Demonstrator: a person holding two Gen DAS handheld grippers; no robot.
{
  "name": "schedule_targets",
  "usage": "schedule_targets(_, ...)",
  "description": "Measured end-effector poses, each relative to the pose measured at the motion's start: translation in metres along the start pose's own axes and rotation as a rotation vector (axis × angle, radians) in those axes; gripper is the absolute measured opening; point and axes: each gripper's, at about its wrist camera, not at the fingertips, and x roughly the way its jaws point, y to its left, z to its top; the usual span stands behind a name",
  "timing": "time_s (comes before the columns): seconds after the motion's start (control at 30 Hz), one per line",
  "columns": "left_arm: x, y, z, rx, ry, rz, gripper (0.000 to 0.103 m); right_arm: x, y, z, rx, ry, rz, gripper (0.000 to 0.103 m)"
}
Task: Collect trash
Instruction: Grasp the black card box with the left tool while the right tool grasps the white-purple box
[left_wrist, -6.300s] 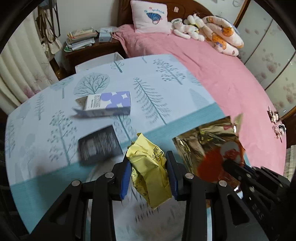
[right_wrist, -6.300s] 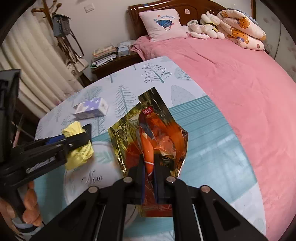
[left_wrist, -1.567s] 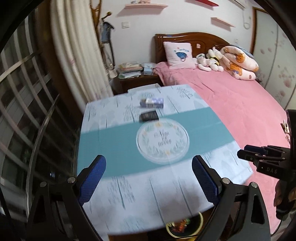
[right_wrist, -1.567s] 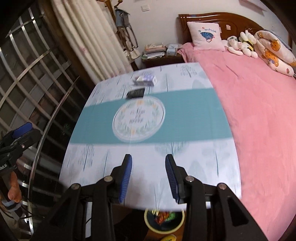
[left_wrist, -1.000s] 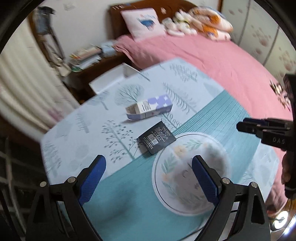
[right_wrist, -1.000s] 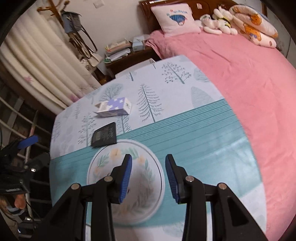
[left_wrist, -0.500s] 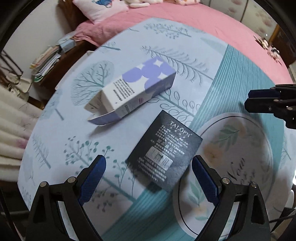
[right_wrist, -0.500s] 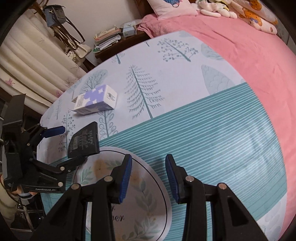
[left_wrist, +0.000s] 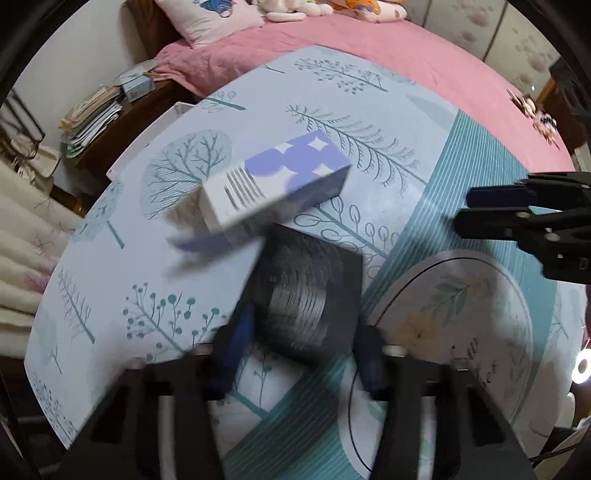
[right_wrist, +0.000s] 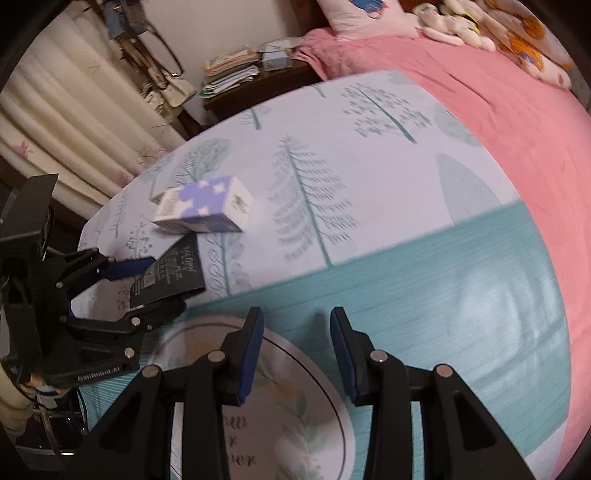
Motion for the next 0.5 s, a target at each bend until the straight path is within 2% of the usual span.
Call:
schedule_targets(0.13, -0.017, 0.004, -0.012, -0.09, -0.031, -0.019, 0.035, 0.0, 0.021, 0.018, -0.094, -0.022, -0.002, 0.038)
schedule_targets(0.27, -0.023, 0.016, -0.022, -0.176, -0.034, -0.065, 0.041, 0.001, 0.038, 0.031, -0.161, -0.035, 0.002, 0.038)
schedule_targets(0.43, -0.034, 0.026, -0.03, -0.209, -0.058, -0.077, 0.04, 0.002, 0.055, 0.042, -0.224, -0.048, 0.002, 0.039)
schedule_targets(0.5, -0.04, 0.031, -0.032, -0.224, -0.073, -0.085, 0.038, 0.004, 0.063, 0.047, -0.266, -0.049, -0.01, 0.056)
